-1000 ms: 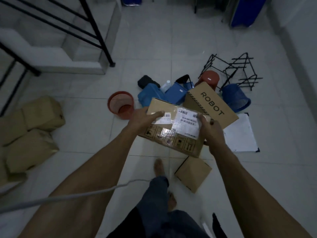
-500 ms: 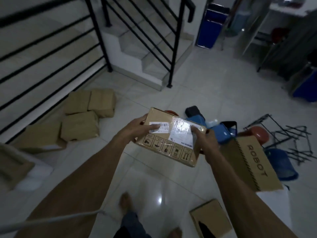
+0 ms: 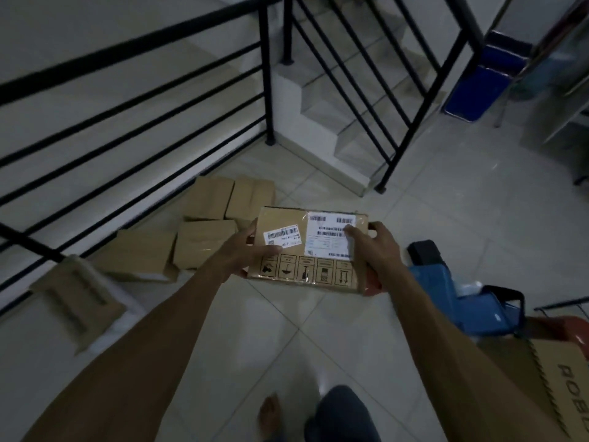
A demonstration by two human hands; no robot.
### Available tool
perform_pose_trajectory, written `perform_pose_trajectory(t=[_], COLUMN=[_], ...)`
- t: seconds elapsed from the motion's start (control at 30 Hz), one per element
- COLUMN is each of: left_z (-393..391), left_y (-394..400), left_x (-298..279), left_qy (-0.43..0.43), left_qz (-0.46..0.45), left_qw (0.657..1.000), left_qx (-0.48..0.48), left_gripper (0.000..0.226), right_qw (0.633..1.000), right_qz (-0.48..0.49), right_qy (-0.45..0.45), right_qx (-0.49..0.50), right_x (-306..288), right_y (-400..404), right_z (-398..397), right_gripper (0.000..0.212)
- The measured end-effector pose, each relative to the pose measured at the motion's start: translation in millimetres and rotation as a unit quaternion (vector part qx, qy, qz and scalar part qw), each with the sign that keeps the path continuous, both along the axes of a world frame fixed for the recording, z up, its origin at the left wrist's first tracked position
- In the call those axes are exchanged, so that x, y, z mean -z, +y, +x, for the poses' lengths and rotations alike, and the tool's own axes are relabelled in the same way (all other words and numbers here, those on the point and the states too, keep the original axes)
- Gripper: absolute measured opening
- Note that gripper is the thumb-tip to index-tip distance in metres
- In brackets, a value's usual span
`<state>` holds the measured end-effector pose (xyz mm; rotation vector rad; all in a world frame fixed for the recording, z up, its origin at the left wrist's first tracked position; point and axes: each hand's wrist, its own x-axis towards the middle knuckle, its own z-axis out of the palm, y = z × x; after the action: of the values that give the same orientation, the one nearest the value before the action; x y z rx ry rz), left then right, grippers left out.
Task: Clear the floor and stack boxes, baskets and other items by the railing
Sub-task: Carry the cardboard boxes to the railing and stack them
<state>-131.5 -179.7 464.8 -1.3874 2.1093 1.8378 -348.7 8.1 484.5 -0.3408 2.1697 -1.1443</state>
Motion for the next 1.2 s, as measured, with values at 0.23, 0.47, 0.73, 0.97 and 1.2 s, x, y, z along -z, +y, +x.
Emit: perform_pose_trajectory(t=[0.23, 0.47, 0.73, 0.97, 1.2], left_z=[-9.7, 2.2, 53.1, 129.5, 204.9], left_y=[-89.8, -175.3, -274.2, -399.0, -484.0], left_x=[35.5, 71.4, 146.3, 276.8, 439.3], left_qy=[-0.020, -0.037, -0.054, -0.093, -0.146], left_qz=[0.023, 0.087, 0.130, 0.095, 0.067], left_qw=[0.995, 0.955, 0.887, 0.882, 0.885], left_qx=[-0.090, -0.280, -0.440, -0.451, -0.436], left_gripper=[0.074, 0.040, 0.048, 0.069, 0.049], right_qw=[0.995, 0.980, 0.958, 0.941, 0.932], right_qz=[0.057, 0.085, 0.132, 0.158, 0.174], right_qy=[-0.003, -0.110, -0.120, -0.096, -0.099], right_qx=[-0.080, -0.143, -0.224, -0.282, -0.302], right_x=[34.8, 73.5, 153.9, 284.3, 442.0], right_y=[-131.9, -253.3, -401.8, -544.5, -626.3], right_z=[-31.4, -39.0, 14.4, 81.1, 147.2], right_gripper=[0.056, 0.059, 0.045, 0.022, 0.018])
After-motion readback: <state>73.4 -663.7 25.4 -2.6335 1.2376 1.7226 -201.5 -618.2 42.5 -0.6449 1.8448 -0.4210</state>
